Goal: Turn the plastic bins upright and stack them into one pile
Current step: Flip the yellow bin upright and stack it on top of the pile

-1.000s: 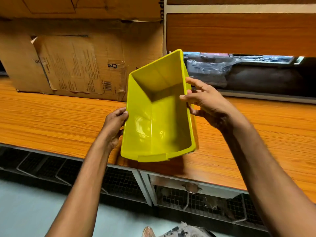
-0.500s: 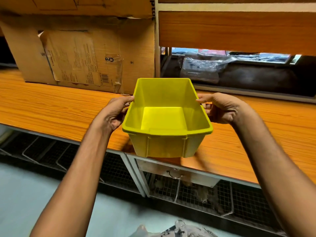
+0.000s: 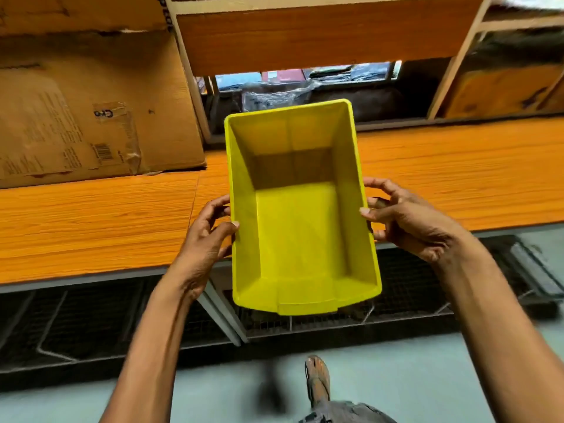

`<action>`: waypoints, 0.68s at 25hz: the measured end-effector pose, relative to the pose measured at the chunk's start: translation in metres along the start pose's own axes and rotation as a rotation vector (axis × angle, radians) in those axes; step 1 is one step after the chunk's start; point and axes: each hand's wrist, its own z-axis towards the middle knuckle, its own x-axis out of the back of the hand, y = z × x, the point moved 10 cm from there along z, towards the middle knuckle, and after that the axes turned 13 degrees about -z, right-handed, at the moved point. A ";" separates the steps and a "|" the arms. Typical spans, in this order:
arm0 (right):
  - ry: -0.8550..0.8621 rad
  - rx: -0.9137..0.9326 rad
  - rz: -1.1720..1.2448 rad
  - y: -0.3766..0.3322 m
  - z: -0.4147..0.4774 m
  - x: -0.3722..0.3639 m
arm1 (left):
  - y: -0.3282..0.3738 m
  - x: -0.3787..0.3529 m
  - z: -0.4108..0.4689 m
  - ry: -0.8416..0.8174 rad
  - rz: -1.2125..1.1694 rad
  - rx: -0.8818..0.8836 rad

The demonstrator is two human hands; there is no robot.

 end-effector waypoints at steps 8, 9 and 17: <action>0.285 0.031 0.088 0.058 -0.145 0.077 | -0.047 -0.110 -0.037 -0.325 -0.053 0.051; 0.330 0.032 0.099 0.065 -0.161 0.089 | -0.052 -0.127 -0.040 -0.357 -0.058 0.069; 0.559 0.010 0.243 0.124 -0.282 0.187 | -0.096 -0.275 -0.073 -0.559 -0.040 0.215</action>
